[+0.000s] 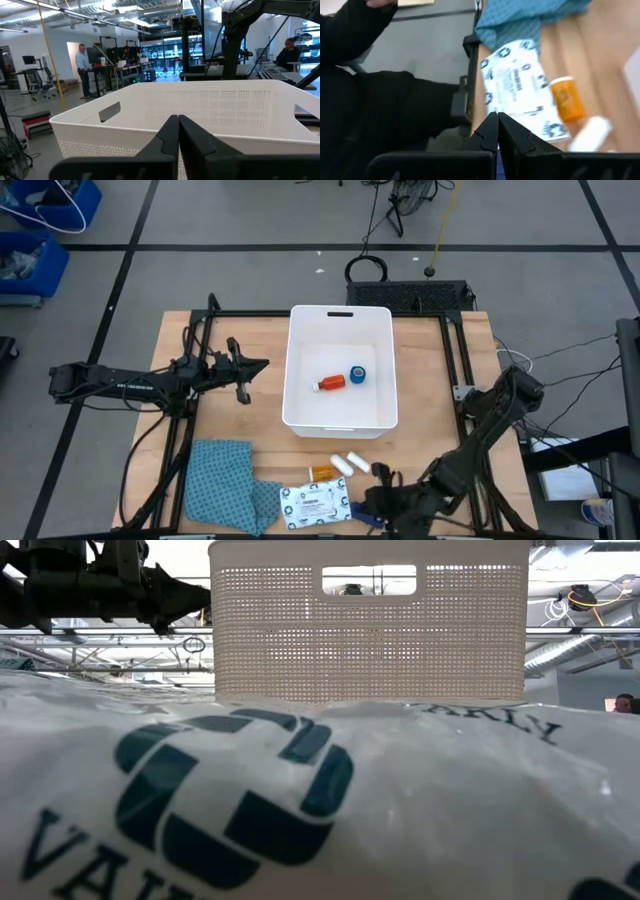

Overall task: Pick & place medical supplies in basket/bin
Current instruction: Put the large blue bandage into the white bin

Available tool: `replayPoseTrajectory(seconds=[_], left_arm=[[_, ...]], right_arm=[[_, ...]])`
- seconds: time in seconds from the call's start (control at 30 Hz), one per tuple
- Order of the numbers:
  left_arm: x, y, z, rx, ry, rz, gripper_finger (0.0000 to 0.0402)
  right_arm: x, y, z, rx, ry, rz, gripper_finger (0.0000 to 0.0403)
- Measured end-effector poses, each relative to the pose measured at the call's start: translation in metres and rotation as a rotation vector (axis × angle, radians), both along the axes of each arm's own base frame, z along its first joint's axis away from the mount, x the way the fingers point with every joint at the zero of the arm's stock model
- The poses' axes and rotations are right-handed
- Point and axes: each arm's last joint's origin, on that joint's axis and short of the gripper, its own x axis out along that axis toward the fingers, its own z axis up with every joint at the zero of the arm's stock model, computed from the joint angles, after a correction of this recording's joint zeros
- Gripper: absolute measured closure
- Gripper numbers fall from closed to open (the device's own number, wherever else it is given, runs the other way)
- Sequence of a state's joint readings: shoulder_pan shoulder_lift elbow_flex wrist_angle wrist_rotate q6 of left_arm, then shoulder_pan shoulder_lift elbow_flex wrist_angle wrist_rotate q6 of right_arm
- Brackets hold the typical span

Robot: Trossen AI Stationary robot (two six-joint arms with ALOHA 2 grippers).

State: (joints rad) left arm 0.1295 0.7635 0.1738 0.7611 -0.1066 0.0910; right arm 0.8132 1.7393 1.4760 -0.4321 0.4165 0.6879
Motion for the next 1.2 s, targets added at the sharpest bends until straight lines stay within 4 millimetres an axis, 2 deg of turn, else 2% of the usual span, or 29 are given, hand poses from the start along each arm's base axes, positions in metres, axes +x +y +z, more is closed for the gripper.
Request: replayPoseTrajectory(seconds=[0.2, 0.3, 0.63, 0.77, 1.1, 1.2], left_arm=[[0.0, 0.0, 0.0, -0.019, -0.004, -0.004, 0.0396], [0.0, 0.0, 0.0, -0.021, 0.0, -0.004, 0.0382], [0.001, 0.0, -0.003, -0.013, 0.032, -0.001, 0.0358], [0.001, 0.0, -0.003, -0.012, 0.032, 0.0, 0.0357], [0.001, 0.0, -0.003, 0.007, 0.038, 0.002, 0.0357], [0.0, 0.0, -0.003, 0.007, 0.038, 0.003, 0.0357]], right_arm=[[0.004, -0.005, -0.014, 0.022, 0.155, -0.096, 0.0399], [0.001, -0.007, -0.018, 0.042, 0.227, -0.133, 0.0377], [0.011, 0.0, -0.043, 0.11, 0.345, -0.128, 0.0213], [0.01, 0.005, -0.058, 0.054, 0.399, -0.079, 0.0172], [0.016, 0.017, -0.101, 0.002, 0.501, -0.039, 0.0161], [0.018, 0.018, -0.104, 0.016, 0.496, -0.043, 0.0161]])
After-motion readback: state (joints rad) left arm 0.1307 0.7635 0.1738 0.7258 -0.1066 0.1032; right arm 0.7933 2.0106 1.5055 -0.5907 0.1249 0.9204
